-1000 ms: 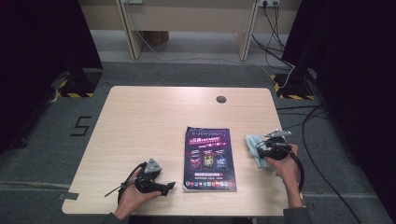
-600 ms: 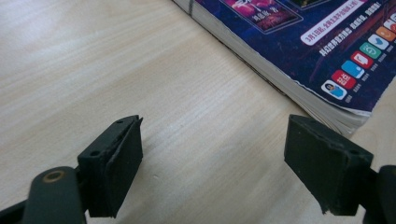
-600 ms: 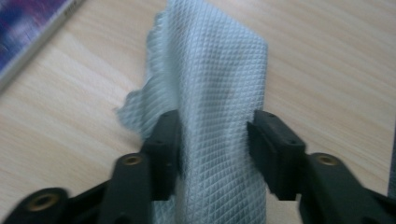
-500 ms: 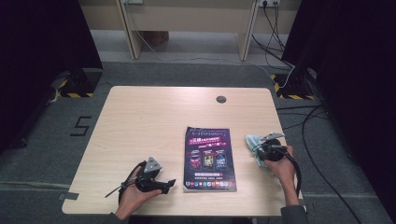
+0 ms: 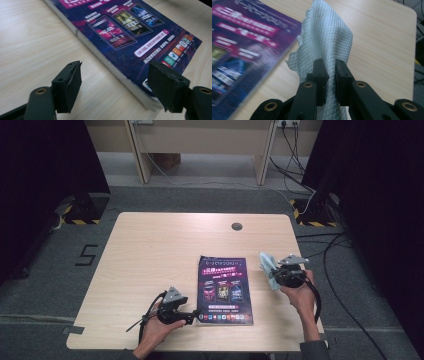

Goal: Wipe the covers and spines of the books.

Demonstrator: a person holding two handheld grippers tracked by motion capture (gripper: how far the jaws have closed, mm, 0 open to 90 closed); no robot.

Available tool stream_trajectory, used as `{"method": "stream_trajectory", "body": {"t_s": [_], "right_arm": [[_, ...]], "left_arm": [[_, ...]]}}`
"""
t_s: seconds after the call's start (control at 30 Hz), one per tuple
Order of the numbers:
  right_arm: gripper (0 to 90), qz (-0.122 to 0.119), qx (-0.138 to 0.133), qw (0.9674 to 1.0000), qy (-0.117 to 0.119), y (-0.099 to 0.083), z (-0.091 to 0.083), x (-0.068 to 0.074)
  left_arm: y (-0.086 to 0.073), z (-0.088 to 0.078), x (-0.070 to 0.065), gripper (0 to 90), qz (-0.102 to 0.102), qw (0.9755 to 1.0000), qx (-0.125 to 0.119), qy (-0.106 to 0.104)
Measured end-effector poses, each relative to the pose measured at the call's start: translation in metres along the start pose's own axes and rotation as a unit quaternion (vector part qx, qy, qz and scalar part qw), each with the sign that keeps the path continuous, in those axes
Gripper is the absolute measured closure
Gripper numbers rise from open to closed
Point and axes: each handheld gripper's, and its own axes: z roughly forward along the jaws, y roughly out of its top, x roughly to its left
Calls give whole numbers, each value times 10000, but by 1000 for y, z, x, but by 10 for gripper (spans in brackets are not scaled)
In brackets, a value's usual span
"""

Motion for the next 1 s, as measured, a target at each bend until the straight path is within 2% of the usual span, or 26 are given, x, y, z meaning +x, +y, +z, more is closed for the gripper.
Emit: {"method": "stream_trajectory", "body": {"t_s": [0.1, 0.13, 0.2, 0.27, 0.3, 0.33, 0.4, 0.47, 0.57, 0.8, 0.87, 0.9, 1.0], "right_arm": [[810, -193, -162, 9994, 227, 14, -2, 22], [810, -193, -162, 9994, 227, 14, -2, 22], [809, -343, -203, 9984, 393, 20, 1, 34], [809, -478, -166, 9975, 491, 23, 6, 45], [809, -590, -75, 9962, 636, 25, 14, 57], [809, -590, -75, 9962, 636, 25, 14, 57], [807, -727, 13, 9947, 729, 26, 22, 66], [804, -842, 111, 9932, 795, 26, 33, 76], [798, -983, 287, 9911, 854, 25, 46, 90], [764, -1163, 459, 9882, 885, 21, 55, 102], [744, -1246, 498, 9876, 817, 19, 56, 104], [728, -1339, 548, 9869, 709, 19, 56, 106], [701, -1384, 562, 9868, 629, 19, 57, 106]], "left_arm": [[2, 11, -11, 323, 170, 9998, 130, 8], [2, 11, -11, 340, 170, 9998, 130, 8], [2, 14, -14, 355, 318, 9991, 266, 30], [2, 13, -14, 374, 308, 9992, 264, 15], [2, 12, -14, 410, 334, 9990, 285, -2], [1, 12, -15, 410, 354, 9989, 303, -19], [1, 12, -17, 425, 406, 9987, 316, 26], [1, 13, -17, 425, 350, 9986, 394, 2], [0, 10, -18, 429, 463, 9979, 461, -6], [-2, 5, -26, 440, 750, 9956, 552, 81], [-4, 3, -27, 441, 765, 9954, 577, 70], [-5, 2, -27, 441, 767, 9954, 575, 54], [-7, -1, -28, 441, 823, 9949, 575, 59]]}}
